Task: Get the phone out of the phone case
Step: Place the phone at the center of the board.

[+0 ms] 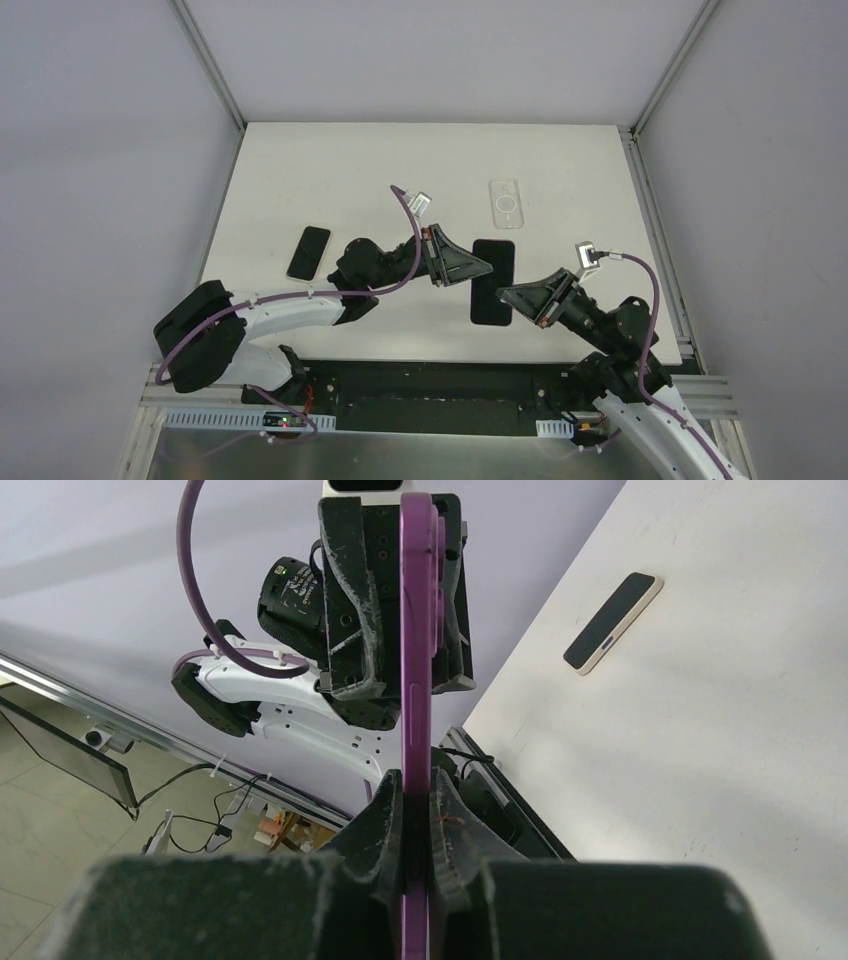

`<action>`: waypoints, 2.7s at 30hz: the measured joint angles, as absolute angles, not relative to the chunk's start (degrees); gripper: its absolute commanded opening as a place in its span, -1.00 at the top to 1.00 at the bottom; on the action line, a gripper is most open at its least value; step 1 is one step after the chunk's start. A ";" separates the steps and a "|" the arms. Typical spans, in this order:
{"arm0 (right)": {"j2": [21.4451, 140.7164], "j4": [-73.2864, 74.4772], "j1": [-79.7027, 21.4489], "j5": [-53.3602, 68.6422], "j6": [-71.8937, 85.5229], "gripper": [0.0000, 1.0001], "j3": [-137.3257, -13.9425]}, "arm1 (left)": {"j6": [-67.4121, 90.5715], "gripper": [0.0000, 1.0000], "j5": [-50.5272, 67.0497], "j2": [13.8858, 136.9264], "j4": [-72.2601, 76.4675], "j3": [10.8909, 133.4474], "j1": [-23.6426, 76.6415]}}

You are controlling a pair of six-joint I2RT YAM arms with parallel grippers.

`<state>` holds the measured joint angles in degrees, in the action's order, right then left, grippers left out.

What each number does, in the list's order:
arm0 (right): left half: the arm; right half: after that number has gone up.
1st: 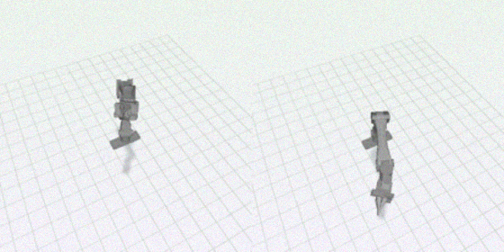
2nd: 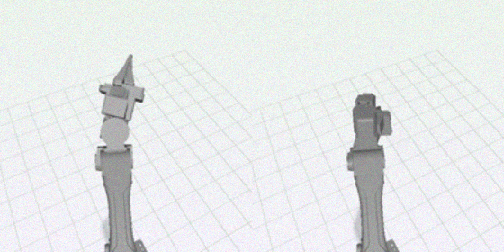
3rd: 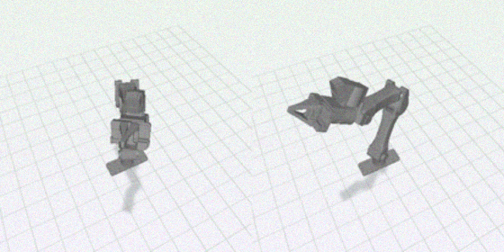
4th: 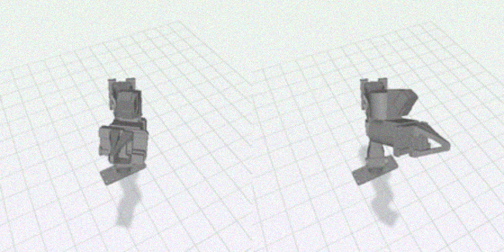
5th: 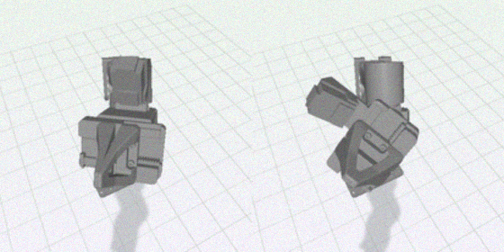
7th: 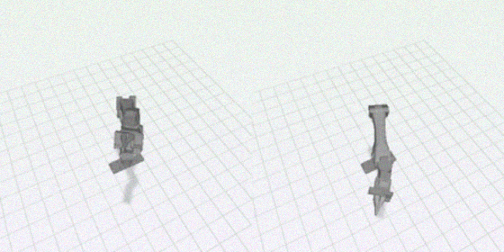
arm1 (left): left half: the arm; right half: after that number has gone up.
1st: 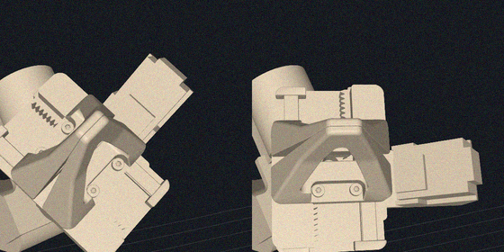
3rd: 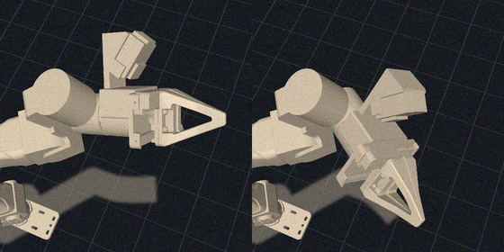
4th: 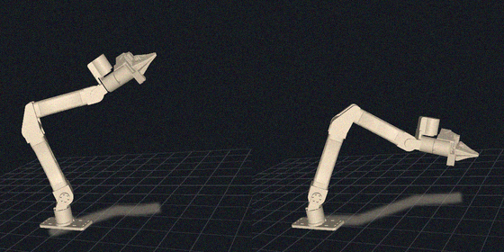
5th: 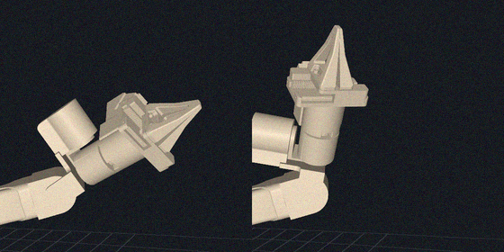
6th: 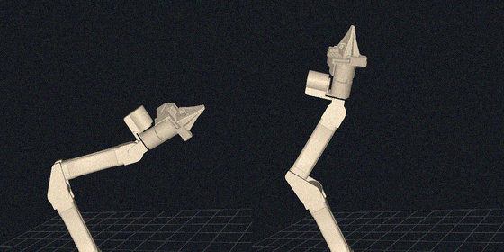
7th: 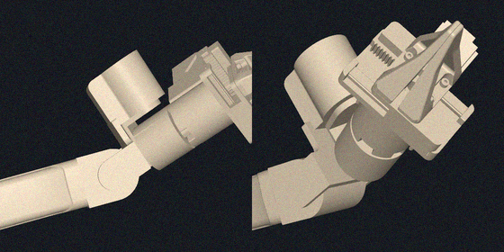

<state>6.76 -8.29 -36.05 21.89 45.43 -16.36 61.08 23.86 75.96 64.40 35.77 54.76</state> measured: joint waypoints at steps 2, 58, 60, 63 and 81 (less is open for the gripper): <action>6.76 -8.45 -36.05 21.91 45.45 1.00 -16.36 | 61.12 0.62 23.86 76.16 64.34 35.83 54.76; 14.52 33.63 -36.25 -8.54 39.38 -0.95 -26.30 | 32.67 1.00 17.08 99.53 -13.32 73.87 23.73; 15.22 33.50 -36.25 -8.49 39.33 -0.94 -25.89 | 32.49 1.00 18.63 103.68 -13.37 76.47 22.79; 17.50 32.60 -36.25 -8.12 39.16 -0.94 -25.67 | 32.51 1.00 21.17 108.40 -13.13 80.77 21.93; 26.39 25.54 -36.25 -4.56 38.28 -0.94 -24.40 | 36.49 1.00 28.82 120.31 -7.94 88.90 18.68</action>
<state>26.39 25.54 -36.25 -4.56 38.28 -24.40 36.49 28.82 120.31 -7.94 88.90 18.68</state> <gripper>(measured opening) 0.971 0.086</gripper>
